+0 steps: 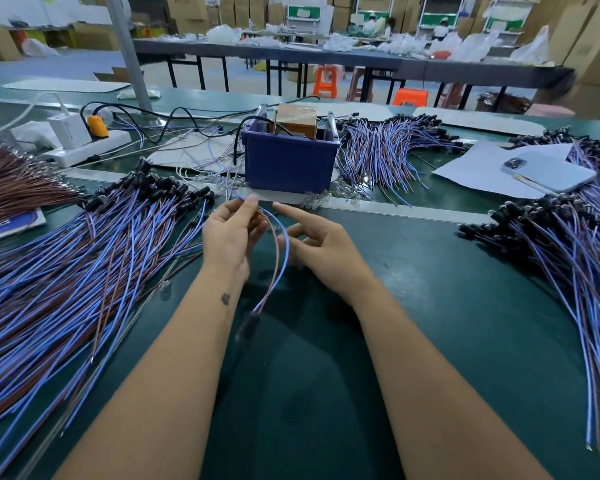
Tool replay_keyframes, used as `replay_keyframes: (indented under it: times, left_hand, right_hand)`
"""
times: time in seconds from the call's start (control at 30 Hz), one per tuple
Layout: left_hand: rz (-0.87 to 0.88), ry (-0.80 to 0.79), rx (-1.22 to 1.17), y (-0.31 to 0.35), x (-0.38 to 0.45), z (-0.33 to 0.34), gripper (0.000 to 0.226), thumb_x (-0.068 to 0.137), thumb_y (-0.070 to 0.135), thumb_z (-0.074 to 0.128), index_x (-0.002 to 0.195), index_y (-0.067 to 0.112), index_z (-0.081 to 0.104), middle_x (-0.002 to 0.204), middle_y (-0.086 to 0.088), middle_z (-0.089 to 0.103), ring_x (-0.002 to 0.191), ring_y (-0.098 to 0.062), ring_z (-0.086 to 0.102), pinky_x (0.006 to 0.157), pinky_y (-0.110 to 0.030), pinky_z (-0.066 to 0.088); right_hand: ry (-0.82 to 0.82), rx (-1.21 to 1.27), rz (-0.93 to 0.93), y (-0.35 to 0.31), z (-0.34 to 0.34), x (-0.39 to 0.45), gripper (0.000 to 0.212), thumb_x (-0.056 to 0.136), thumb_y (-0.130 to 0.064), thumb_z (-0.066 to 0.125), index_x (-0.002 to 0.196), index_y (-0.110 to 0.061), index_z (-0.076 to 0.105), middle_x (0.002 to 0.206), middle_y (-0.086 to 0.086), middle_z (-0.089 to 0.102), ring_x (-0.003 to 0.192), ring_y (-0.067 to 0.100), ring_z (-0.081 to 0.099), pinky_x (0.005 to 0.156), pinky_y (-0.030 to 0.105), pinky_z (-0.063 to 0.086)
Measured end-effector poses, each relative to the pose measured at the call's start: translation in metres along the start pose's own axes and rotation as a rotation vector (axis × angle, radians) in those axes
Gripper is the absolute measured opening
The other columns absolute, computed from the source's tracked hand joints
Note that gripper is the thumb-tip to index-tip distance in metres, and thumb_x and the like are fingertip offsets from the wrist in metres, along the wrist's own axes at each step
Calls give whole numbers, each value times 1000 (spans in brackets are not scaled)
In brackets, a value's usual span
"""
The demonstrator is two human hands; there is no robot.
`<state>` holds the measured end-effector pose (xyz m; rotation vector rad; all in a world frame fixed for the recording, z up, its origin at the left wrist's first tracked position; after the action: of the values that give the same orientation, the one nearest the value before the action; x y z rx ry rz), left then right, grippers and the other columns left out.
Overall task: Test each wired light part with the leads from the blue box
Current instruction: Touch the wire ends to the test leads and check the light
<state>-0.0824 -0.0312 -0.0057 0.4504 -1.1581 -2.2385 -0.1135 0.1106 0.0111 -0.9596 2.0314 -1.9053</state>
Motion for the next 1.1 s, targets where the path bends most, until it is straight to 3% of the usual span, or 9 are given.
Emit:
replay_keyframes:
  times: [0.1, 0.27, 0.43, 0.57, 0.67, 0.77, 0.83, 0.93, 1.1]
  left_hand:
    - [26, 8, -28, 0, 0, 0, 21, 90, 1, 63, 78, 13, 52, 53, 6, 62, 47, -3, 59, 51, -14, 51]
    - [93, -18, 36, 1, -2, -2, 25, 85, -4, 67, 76, 13, 52, 56, 3, 65, 52, -8, 63, 56, -17, 54]
    - [223, -174, 372, 1, -13, 14, 19, 82, -2, 71, 73, 11, 60, 59, 2, 66, 55, -8, 62, 58, -18, 53]
    - [402, -315, 773, -4, -30, 34, 20, 79, 1, 75, 67, 12, 63, 62, -7, 64, 59, -14, 57, 60, -30, 50]
    - [617, -425, 1030, -2, -53, 54, 19, 80, 4, 74, 67, 9, 61, 63, -4, 60, 60, -14, 52, 60, -33, 46]
    - [889, -644, 1267, -9, -93, 81, 12, 83, 15, 60, 73, 9, 62, 69, -1, 57, 63, -25, 54, 54, -38, 48]
    - [998, -773, 1379, -21, -118, 96, 18, 82, 23, 49, 76, 12, 62, 73, -4, 58, 65, -28, 56, 50, -36, 47]
    - [961, -886, 1392, -37, -140, 113, 8, 81, 18, 55, 79, 13, 62, 75, -4, 57, 68, -30, 56, 51, -33, 42]
    - [665, -893, 1135, -63, -162, 152, 15, 74, 12, 58, 81, 16, 70, 77, -1, 66, 73, -28, 61, 63, -40, 51]
  right_hand:
    - [24, 243, 2, -3, -7, -3, 30, 95, -6, 57, 122, -18, 63, 84, 0, 70, 68, 7, 64, 68, 17, 51]
    - [-20, 578, -12, -4, -7, -7, 41, 94, 9, 46, 125, -15, 56, 105, 7, 69, 94, 19, 67, 91, 29, 49]
    - [299, 807, 70, 9, -29, -7, 19, 97, -2, 49, 105, -11, 62, 76, 0, 73, 72, 10, 70, 75, 20, 54]
    - [544, 650, 112, 19, -54, -15, 20, 101, -14, 47, 93, -17, 66, 58, -8, 58, 54, 6, 53, 59, 17, 47]
    - [672, 568, 128, 24, -67, -21, 25, 103, -17, 45, 84, -20, 61, 72, -9, 57, 60, 6, 45, 59, 17, 44]
    - [731, 644, 155, 27, -75, -22, 29, 105, -15, 36, 79, -15, 49, 65, -1, 54, 55, 10, 50, 53, 21, 45]
    - [727, 604, 199, 29, -84, -23, 30, 106, -15, 34, 78, -14, 45, 53, -1, 40, 41, 9, 36, 40, 19, 31]
    - [678, 238, 272, 26, -105, -28, 31, 103, -14, 36, 75, -16, 50, 55, 0, 33, 42, 9, 30, 42, 22, 25]
    - [672, -422, 348, -4, -170, -54, 26, 98, -19, 43, 92, -7, 65, 80, 8, 57, 80, 26, 51, 68, 31, 34]
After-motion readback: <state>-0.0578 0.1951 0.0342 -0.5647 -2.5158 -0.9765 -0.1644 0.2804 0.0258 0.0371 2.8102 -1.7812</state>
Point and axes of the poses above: each hand's wrist, its own x-axis towards the middle knuckle, its own z-axis out of the palm, y = z × x, the point moved 8 cm from there along x, towards the middle knuckle
